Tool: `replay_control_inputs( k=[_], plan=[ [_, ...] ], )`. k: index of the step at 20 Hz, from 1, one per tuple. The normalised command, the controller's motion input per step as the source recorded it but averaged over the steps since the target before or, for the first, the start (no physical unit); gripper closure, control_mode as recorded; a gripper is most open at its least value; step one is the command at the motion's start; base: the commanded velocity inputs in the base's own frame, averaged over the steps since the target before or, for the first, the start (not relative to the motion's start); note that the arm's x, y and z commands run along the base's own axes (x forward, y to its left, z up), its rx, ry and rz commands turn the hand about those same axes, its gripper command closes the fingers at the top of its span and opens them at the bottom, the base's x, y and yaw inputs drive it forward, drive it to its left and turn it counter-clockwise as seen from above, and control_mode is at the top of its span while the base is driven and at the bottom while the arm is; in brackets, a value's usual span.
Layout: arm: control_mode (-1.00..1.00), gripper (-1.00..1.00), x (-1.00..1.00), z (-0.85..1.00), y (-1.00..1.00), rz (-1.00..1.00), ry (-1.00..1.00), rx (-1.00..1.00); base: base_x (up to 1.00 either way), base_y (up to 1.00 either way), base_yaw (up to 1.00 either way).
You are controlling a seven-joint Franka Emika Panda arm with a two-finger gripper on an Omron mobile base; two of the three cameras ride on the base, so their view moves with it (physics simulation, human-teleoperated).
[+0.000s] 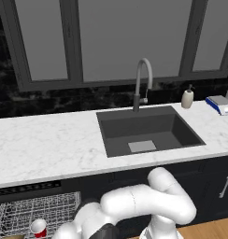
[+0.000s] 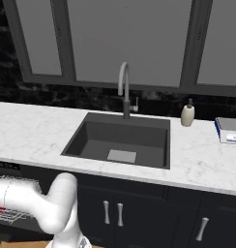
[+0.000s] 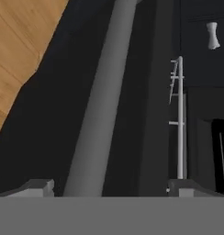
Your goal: Pick up the cup and bowl from the counter, place them in the dishwasher, and close the dishwasher door.
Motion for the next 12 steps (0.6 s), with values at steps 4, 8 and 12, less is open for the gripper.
replay_control_inputs(
  k=[4, 8, 12],
  plan=[
    [-1.00, -1.00, 0.94, 0.00, -0.34, -0.12, -0.61, 0.00, 0.00, 0.00, 0.00],
    [-1.00, -1.00, 0.90, 0.00, -0.19, -0.12, -0.56, 0.00, 0.00, 0.00, 0.00],
    [-1.00, -1.00, 0.62, -0.20, -0.21, -0.20, -0.48, -0.02, 0.00, 0.00, 0.00]
  ],
)
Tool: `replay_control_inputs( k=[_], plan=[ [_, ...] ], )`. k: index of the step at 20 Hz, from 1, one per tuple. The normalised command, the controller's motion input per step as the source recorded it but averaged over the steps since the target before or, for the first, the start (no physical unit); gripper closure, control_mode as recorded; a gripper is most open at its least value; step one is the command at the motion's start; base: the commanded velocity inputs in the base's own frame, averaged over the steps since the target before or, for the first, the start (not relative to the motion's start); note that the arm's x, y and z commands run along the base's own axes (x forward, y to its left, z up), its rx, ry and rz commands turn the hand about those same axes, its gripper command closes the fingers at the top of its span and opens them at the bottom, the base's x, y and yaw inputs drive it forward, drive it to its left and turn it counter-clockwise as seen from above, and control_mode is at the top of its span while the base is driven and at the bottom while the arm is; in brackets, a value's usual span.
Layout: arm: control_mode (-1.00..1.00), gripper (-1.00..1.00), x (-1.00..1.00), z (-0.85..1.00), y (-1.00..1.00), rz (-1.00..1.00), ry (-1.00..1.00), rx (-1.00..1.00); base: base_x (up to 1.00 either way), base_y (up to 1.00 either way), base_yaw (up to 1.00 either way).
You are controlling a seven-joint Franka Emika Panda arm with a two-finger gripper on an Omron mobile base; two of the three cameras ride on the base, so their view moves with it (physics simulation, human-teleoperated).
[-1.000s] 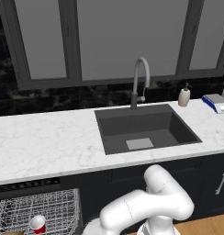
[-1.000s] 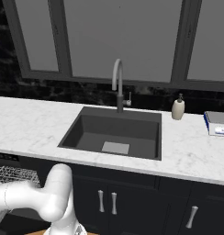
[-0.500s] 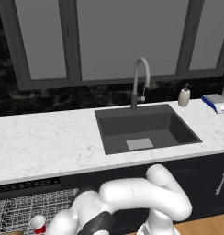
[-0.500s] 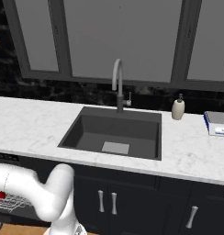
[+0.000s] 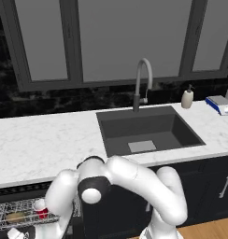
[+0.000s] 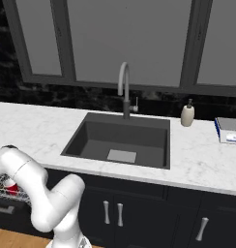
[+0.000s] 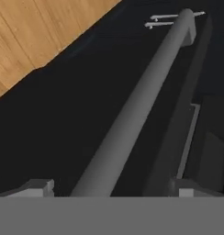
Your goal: Pick up the cup and bowl from the counter, place them in the dishwasher, and close the dishwasher door.
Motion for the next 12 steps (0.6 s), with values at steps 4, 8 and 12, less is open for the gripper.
replay_control_inputs(
  k=[4, 8, 12],
  plan=[
    [-1.00, -1.00, 0.61, -0.26, -0.17, -0.24, -0.39, -0.07, 0.00, 0.00, 0.00],
    [-1.00, -1.00, 0.25, -0.37, -0.13, -0.29, -0.35, -0.09, 0.00, 0.00, 0.00],
    [-1.00, -1.00, 0.52, -0.32, -0.18, -0.32, -0.40, -0.14, 0.00, 0.00, 0.00]
  ],
)
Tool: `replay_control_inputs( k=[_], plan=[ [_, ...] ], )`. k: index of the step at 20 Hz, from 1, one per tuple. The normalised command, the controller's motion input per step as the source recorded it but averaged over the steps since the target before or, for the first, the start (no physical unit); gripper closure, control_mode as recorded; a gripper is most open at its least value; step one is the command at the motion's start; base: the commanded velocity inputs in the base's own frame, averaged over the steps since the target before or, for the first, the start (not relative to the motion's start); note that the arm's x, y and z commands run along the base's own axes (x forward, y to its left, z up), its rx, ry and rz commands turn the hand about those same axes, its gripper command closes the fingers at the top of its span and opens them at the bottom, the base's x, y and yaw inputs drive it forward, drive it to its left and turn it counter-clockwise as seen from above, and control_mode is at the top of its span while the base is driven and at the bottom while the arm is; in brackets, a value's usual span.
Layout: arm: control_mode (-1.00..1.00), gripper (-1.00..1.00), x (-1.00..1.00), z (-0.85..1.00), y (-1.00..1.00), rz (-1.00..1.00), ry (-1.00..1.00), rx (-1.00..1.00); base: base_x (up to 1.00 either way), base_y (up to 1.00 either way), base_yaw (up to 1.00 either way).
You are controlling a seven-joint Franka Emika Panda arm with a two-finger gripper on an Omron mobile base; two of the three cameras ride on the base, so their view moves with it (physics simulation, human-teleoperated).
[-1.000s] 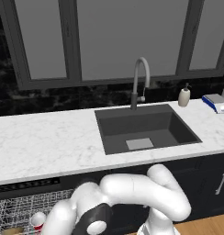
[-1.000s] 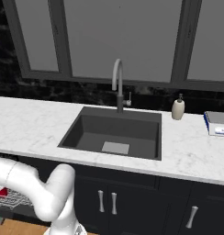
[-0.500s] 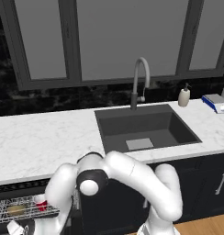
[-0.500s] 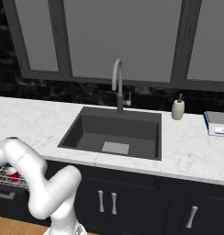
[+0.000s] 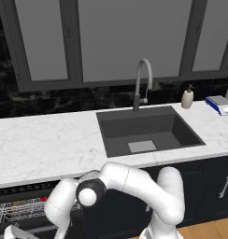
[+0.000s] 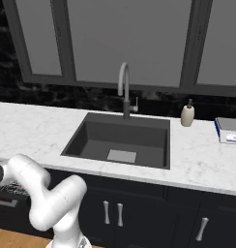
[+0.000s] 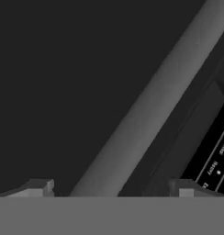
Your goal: Pick up the cup and bowl from the counter, place them in the dishwasher, and close the dishwasher door.
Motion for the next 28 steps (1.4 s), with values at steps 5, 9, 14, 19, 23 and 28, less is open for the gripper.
replay_control_inputs(
  k=[5, 9, 14, 19, 23, 28],
  plan=[
    [-1.00, -1.00, 0.87, -0.28, -0.10, -0.28, -0.39, -0.13, 0.00, 0.00, 0.00],
    [-1.00, -1.00, 0.93, -0.30, -0.02, -0.24, -0.39, -0.08, 0.00, 0.00, 0.00],
    [-1.00, -1.00, 0.81, -0.23, 0.00, -0.23, -0.35, -0.08, 0.00, 0.00, 0.00],
    [-1.00, -1.00, 0.72, 0.16, 0.00, -0.07, -0.17, -0.04, 0.00, 0.00, 0.00],
    [-1.00, -1.00, 0.60, 0.10, 0.00, 0.00, -0.01, -0.01, 0.00, 0.00, 0.00],
    [-1.00, -1.00, 0.78, 0.00, -0.01, 0.00, 0.00, -0.03, 0.00, 0.00, 0.00]
  ],
)
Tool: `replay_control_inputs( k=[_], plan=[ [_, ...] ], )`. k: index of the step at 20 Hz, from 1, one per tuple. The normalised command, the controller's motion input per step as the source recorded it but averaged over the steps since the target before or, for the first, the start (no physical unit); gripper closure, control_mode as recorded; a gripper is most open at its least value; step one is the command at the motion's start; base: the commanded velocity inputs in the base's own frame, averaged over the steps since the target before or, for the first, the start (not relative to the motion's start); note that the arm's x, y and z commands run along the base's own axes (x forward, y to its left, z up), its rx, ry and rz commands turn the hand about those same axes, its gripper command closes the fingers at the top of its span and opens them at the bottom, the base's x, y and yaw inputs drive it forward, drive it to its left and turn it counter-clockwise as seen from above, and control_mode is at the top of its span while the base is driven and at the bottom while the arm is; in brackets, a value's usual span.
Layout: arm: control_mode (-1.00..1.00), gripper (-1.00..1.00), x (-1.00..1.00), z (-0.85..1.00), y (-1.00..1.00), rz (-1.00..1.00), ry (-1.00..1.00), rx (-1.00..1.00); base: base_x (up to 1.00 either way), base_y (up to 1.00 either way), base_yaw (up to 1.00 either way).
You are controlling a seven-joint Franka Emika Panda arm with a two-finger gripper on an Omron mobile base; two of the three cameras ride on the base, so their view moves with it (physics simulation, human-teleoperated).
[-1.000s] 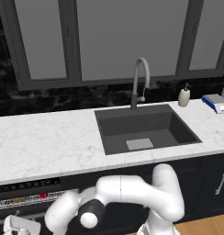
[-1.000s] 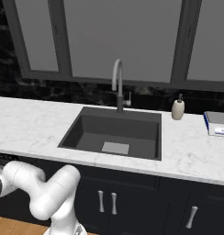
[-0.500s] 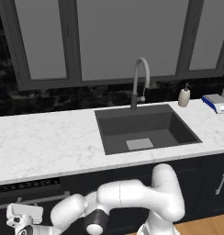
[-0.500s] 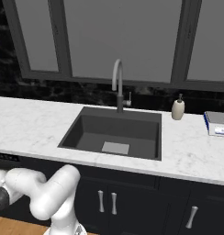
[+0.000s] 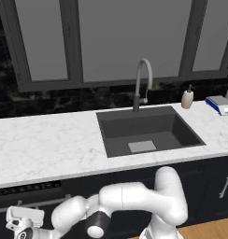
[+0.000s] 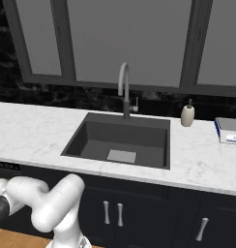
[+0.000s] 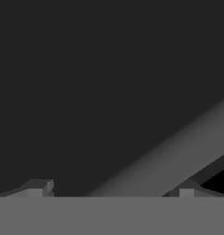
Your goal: Pick up the cup and bowl from the counter, place them in the dishwasher, and close the dishwasher door.
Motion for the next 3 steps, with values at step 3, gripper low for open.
replay_control_inputs(
  k=[3],
  plan=[
    [-1.00, -1.00, 1.00, -0.12, -0.47, 0.00, 0.00, -0.01, 0.00, 0.00, 0.00]
  ],
)
